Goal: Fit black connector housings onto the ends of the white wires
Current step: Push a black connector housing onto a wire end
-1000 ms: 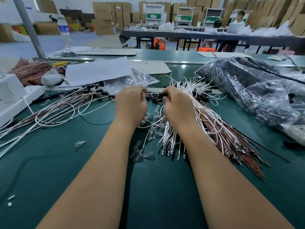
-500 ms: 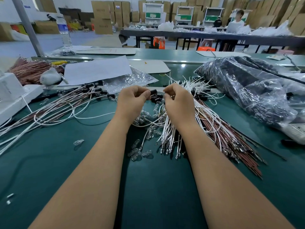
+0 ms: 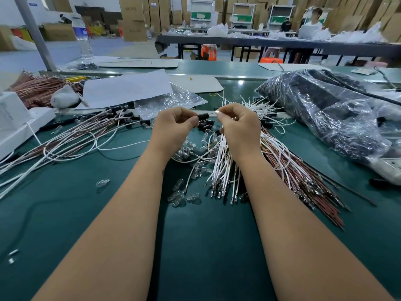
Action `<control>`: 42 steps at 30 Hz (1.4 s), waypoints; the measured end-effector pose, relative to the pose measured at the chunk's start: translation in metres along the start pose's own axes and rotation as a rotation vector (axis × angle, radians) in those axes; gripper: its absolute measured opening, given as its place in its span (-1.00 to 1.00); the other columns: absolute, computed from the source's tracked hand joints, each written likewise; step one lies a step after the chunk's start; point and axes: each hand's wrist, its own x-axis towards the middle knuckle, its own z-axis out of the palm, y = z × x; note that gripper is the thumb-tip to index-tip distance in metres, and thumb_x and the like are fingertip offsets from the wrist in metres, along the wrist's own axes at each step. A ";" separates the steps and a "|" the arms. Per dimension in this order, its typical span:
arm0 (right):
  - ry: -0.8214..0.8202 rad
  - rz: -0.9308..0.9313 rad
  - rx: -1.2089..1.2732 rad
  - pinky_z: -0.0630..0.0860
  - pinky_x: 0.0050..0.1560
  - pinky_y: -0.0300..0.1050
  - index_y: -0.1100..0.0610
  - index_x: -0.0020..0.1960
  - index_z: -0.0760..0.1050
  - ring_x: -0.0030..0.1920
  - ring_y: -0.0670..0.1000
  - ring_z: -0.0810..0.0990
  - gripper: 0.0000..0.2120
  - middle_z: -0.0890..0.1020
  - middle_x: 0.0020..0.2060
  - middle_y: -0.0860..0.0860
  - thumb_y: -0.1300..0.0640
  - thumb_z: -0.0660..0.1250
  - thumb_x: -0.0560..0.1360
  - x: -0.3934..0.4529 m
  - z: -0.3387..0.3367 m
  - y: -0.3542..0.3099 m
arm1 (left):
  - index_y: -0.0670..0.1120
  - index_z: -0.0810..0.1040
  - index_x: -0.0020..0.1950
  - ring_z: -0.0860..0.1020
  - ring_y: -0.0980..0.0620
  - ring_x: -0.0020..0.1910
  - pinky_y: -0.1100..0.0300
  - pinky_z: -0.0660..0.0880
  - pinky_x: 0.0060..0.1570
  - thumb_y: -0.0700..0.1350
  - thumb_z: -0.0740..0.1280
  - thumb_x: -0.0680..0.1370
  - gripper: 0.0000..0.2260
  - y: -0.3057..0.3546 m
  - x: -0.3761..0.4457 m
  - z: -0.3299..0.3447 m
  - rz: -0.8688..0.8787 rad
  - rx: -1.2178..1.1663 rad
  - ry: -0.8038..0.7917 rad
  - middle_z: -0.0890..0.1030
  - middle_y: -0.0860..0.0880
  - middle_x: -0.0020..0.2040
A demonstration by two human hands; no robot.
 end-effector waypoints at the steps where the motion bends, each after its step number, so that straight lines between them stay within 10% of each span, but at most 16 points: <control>1: 0.000 0.012 0.027 0.59 -0.07 0.04 -0.04 -0.25 0.56 -0.25 -0.02 0.58 -0.81 0.59 -0.32 -0.15 0.21 0.37 0.47 0.000 -0.001 0.000 | -0.12 0.63 -0.07 0.58 0.24 -0.31 0.41 0.50 -0.17 -0.24 0.40 0.52 -0.95 0.001 -0.001 0.000 0.008 -0.002 -0.006 0.66 -0.01 -0.23; 22: -0.059 -0.046 0.007 0.59 -0.09 0.14 -0.07 -0.22 0.52 -0.22 0.00 0.58 -0.76 0.60 -0.27 -0.08 0.24 0.35 0.51 -0.002 0.002 0.002 | 0.01 0.67 -0.19 0.39 0.07 -0.39 0.27 0.31 -0.35 -0.16 0.47 0.46 -0.92 0.007 -0.003 -0.002 0.014 -0.092 -0.047 0.52 -0.06 -0.39; 32: -0.220 0.074 0.206 0.53 -0.32 -0.25 0.14 0.01 0.55 -0.41 -0.09 0.57 -0.94 0.62 -0.31 0.05 0.24 0.34 0.54 -0.006 0.002 -0.008 | -0.05 0.67 -0.17 0.51 0.08 -0.34 0.26 0.46 -0.23 -0.23 0.48 0.46 -0.91 0.010 -0.004 -0.001 0.024 -0.150 -0.017 0.63 -0.07 -0.34; 42: -0.190 0.117 0.300 0.60 -0.20 -0.10 0.15 -0.11 0.51 -0.38 -0.07 0.59 -0.85 0.61 -0.34 0.07 0.36 0.28 0.55 -0.005 0.003 -0.007 | -0.19 0.56 0.19 0.45 0.32 -0.55 0.56 0.30 -0.46 -0.37 0.27 0.56 -0.76 0.017 -0.004 -0.001 -0.014 -0.183 -0.150 0.54 0.20 -0.52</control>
